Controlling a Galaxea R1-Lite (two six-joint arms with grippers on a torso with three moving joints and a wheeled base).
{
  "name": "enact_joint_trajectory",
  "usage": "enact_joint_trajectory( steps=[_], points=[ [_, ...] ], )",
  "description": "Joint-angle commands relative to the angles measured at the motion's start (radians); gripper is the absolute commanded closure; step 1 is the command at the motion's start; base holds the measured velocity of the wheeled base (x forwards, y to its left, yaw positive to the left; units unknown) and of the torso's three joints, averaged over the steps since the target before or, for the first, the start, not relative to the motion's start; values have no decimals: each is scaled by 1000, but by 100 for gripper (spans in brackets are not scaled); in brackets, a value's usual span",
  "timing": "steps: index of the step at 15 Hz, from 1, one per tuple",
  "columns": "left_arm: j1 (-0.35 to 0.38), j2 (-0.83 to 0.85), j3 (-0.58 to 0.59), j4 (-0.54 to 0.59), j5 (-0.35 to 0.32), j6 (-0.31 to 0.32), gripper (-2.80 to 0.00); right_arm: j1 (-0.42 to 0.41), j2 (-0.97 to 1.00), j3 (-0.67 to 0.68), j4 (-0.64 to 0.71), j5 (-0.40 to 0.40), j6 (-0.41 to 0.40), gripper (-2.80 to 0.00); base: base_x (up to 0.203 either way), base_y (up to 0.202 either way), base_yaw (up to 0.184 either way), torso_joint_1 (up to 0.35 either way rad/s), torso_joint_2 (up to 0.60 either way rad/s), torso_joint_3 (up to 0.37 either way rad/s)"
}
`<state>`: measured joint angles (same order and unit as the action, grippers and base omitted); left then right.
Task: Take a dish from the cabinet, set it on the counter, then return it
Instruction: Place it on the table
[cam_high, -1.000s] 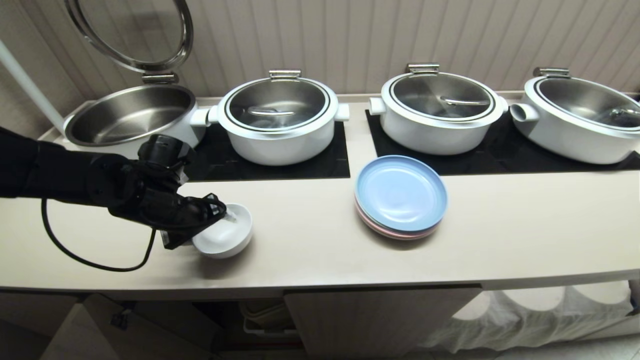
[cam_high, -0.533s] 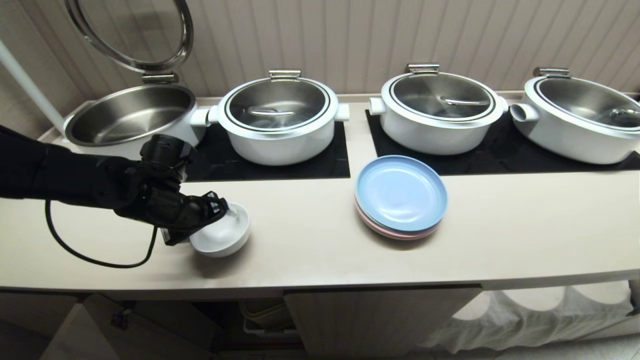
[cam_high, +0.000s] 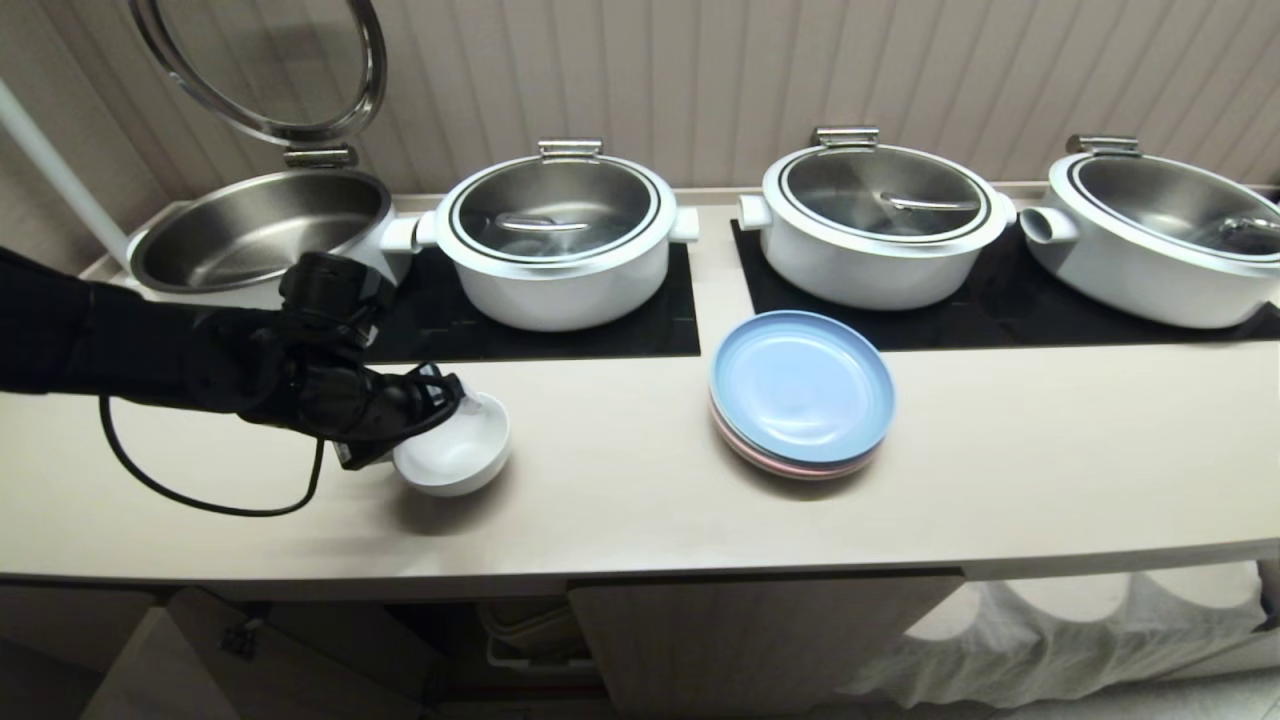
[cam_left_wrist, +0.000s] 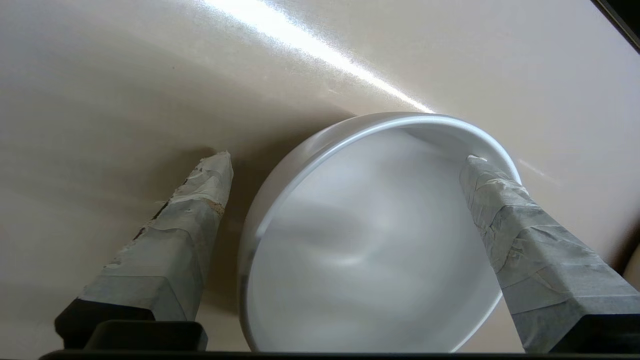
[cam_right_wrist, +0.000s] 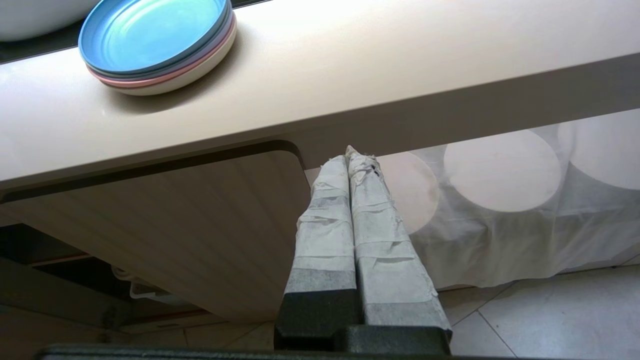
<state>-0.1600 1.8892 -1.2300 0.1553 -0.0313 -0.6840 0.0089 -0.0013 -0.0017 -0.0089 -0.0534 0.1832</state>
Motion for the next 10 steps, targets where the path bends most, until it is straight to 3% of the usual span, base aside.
enact_joint_trajectory(
  steps=[1,10],
  points=[
    [0,-18,3,4,-2,-3,-280,0,1,0,0,0,1,0,0,0,0,0,0,0],
    [7,-105,7,109,-7,12,-280,0,1,0,0,0,1,0,0,0,0,0,0,0]
  ],
)
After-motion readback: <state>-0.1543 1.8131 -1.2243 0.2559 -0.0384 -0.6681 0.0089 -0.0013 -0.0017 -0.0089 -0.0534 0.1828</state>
